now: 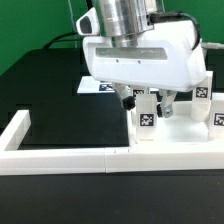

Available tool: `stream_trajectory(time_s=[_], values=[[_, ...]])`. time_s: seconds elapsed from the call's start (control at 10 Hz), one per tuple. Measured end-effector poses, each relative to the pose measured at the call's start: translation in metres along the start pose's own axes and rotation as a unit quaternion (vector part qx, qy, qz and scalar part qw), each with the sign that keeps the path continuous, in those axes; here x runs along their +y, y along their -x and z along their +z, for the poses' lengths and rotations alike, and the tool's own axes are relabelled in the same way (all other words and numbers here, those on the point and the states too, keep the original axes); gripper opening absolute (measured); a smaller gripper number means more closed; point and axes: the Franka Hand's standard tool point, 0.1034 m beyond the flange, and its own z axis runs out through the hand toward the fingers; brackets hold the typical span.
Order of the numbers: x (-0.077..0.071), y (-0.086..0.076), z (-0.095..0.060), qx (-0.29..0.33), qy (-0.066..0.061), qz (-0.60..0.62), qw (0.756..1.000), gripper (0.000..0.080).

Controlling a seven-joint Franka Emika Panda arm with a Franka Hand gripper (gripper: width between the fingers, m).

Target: Assemble square table

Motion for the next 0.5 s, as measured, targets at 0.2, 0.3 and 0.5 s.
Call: stream_trajectory(time_s=[0.2, 0.3, 0.5], values=[[0.0002, 0.0002, 0.0002, 0.005, 0.010, -0.110, 0.994, 0.0648], [-0.0020, 0.0026, 0.0006, 0.014, 0.035, -0.208, 0.977, 0.0648], [-0.0053, 0.0012, -0.0007, 0.019, 0.053, -0.375, 0.925, 0.0649]])
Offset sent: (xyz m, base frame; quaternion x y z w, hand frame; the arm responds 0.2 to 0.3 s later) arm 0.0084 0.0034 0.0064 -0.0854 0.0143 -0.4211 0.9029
